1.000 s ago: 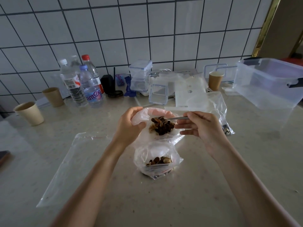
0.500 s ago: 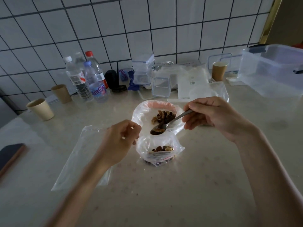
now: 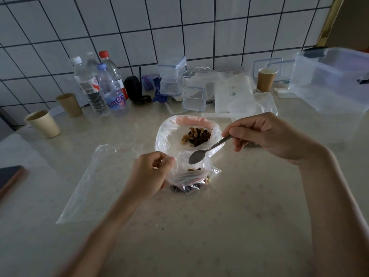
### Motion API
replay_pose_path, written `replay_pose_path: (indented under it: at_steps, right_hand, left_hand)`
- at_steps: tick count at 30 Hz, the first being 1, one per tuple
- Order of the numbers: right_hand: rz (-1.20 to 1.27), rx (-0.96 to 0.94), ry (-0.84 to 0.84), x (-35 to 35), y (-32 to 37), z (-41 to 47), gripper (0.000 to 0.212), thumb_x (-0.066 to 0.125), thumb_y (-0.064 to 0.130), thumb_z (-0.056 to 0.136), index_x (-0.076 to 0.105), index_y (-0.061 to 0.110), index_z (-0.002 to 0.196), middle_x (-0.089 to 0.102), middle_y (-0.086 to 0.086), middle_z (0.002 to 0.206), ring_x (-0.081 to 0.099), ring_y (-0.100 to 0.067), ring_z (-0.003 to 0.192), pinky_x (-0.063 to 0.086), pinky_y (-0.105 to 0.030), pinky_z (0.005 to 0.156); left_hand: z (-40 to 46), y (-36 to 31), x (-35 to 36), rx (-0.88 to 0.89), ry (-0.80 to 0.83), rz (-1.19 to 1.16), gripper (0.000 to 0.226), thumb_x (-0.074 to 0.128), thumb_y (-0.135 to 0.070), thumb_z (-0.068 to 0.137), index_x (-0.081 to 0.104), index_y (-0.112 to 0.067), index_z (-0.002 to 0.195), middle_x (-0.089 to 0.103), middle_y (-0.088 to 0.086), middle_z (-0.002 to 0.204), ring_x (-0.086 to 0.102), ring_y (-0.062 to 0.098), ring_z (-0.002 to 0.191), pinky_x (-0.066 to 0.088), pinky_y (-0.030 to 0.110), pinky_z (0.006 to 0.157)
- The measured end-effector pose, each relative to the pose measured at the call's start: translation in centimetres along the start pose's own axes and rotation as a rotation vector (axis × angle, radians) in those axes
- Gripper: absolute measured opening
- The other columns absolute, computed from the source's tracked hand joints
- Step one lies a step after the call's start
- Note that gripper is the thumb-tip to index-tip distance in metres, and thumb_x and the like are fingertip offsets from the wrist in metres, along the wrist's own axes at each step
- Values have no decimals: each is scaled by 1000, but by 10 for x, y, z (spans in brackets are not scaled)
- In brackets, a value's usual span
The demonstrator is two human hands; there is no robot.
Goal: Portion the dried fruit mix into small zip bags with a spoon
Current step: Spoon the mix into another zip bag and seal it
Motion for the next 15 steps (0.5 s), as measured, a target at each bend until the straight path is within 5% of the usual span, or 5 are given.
replay_pose_path:
  at_steps: [6, 11, 15]
  right_hand:
    - [190, 5, -108, -2, -10, 11, 26, 55, 15, 105, 80, 11, 99, 72, -14, 80, 70, -23, 73, 59, -28, 66]
    - [318, 81, -243, -5, -28, 17, 26, 52, 15, 107, 73, 0, 104, 75, -19, 88, 73, -29, 76, 58, -31, 58]
    - [337, 149, -346, -5, -43, 20, 27, 53, 20, 108, 71, 0, 102, 78, -19, 90, 76, -30, 77, 59, -31, 57]
  left_hand:
    - [1, 3, -1, 19, 12, -16, 25, 66, -39, 99, 74, -25, 80, 69, 1, 62, 63, 12, 46, 51, 29, 52]
    - [12, 0, -18, 20, -3, -58, 29, 72, -50, 92, 72, -26, 78, 67, -7, 60, 62, 8, 45, 46, 16, 54]
    - [32, -4, -41, 55, -125, -32, 26, 77, -47, 89, 69, -22, 89, 69, -3, 69, 65, 11, 57, 51, 28, 61]
Point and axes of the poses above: each hand's wrist, its own z-axis towards the middle knuckle, its own x-axis out of the palm, y = z × x, the point moved 10 cm from there along z, towards the middle knuckle
